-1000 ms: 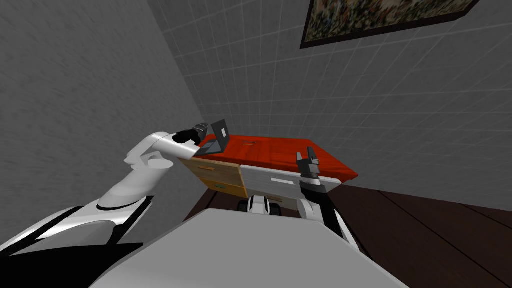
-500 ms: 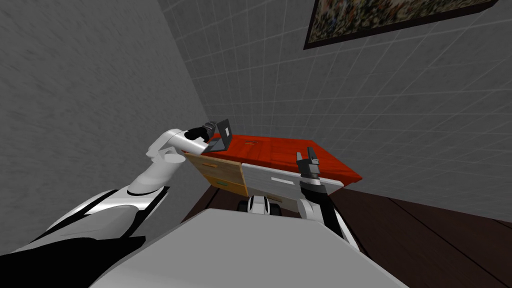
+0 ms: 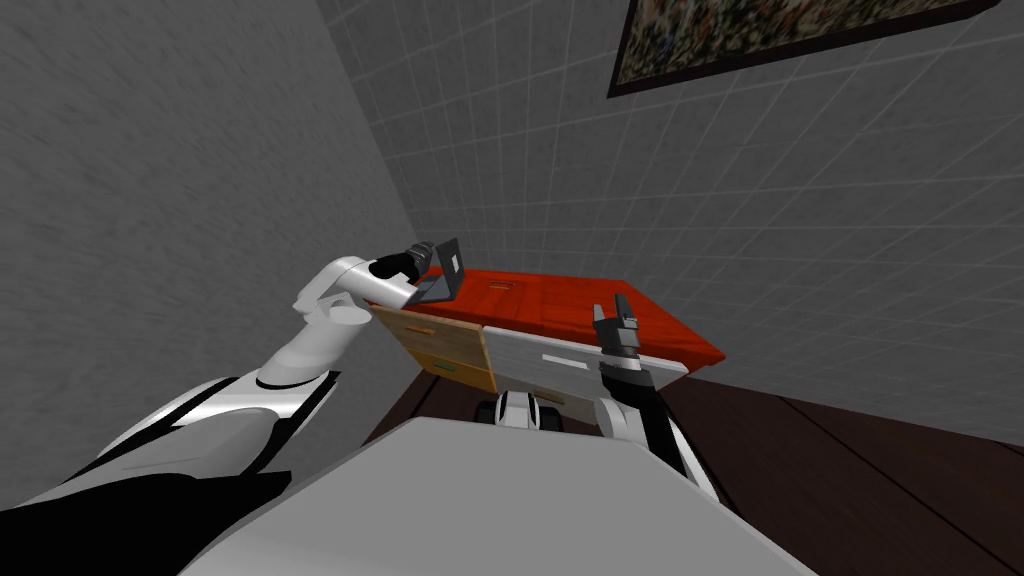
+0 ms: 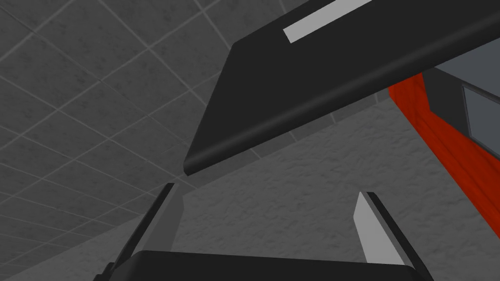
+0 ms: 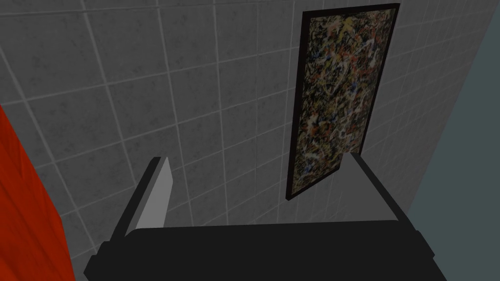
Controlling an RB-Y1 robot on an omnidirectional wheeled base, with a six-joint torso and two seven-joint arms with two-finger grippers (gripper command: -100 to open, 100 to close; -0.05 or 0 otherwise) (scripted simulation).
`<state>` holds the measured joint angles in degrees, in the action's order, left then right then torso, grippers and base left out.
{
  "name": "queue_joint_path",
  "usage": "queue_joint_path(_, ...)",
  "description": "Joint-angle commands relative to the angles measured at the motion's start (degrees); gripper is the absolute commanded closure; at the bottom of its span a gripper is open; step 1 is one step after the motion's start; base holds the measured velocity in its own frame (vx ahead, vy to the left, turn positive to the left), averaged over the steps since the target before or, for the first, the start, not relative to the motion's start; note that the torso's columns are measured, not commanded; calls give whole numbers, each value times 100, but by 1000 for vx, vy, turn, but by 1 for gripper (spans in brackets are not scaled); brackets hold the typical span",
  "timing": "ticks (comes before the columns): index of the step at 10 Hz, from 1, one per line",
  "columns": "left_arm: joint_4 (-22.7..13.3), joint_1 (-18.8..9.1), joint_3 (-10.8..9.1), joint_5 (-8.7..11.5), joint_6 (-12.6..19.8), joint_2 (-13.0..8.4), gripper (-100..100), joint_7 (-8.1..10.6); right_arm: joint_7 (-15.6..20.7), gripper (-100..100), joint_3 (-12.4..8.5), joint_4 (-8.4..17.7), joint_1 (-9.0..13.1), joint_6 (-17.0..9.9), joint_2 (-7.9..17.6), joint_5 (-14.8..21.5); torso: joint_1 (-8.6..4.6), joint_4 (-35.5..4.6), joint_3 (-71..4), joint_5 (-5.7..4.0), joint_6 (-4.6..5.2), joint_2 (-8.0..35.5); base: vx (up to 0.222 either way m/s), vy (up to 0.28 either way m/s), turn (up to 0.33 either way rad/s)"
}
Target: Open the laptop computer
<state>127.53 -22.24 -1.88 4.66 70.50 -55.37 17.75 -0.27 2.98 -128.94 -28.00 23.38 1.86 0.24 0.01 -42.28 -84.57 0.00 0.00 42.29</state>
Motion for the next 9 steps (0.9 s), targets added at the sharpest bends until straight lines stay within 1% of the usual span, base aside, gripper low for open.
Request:
queue_joint_path(1, 0, 1, 0, 0, 0, 0, -100, 0, 0, 0, 0, 0, 0, 0, 0, 0, -1, 0, 0, 0, 0, 0, 7, 9, -26)
queue_joint_path(3, 0, 1, 0, 0, 0, 0, -100, 0, 0, 0, 0, 0, 0, 0, 0, 0, 1, 1, -2, 0, 0, -3, 3, 9, -23)
queue_joint_path(4, 0, 0, 0, 0, 0, 0, 100, 0, 0, 0, 0, 0, 0, 0, 0, 0, -1, 0, 1, 0, -1, 1, 0, 0, 0)
queue_joint_path(5, -191, -11, -126, 24, -208, 242, 100, 149, 0, 0, 0, 0, 0, 0, 0, 0, -2, 3, 0, 1, 0, 0, -31, 51, 48)
queue_joint_path(7, -384, -18, -249, 49, -414, 486, 100, 298, 0, 0, -1, 0, 1, 0, 1, 0, 17, -3, 7, 7, -1, 11, -54, 65, 38)
queue_joint_path(9, -577, -26, -371, 75, -620, 729, 100, 447, 0, 0, 0, 0, 1, 0, 0, 0, -7, -1, 1, -2, 0, 2, -47, 47, 32)
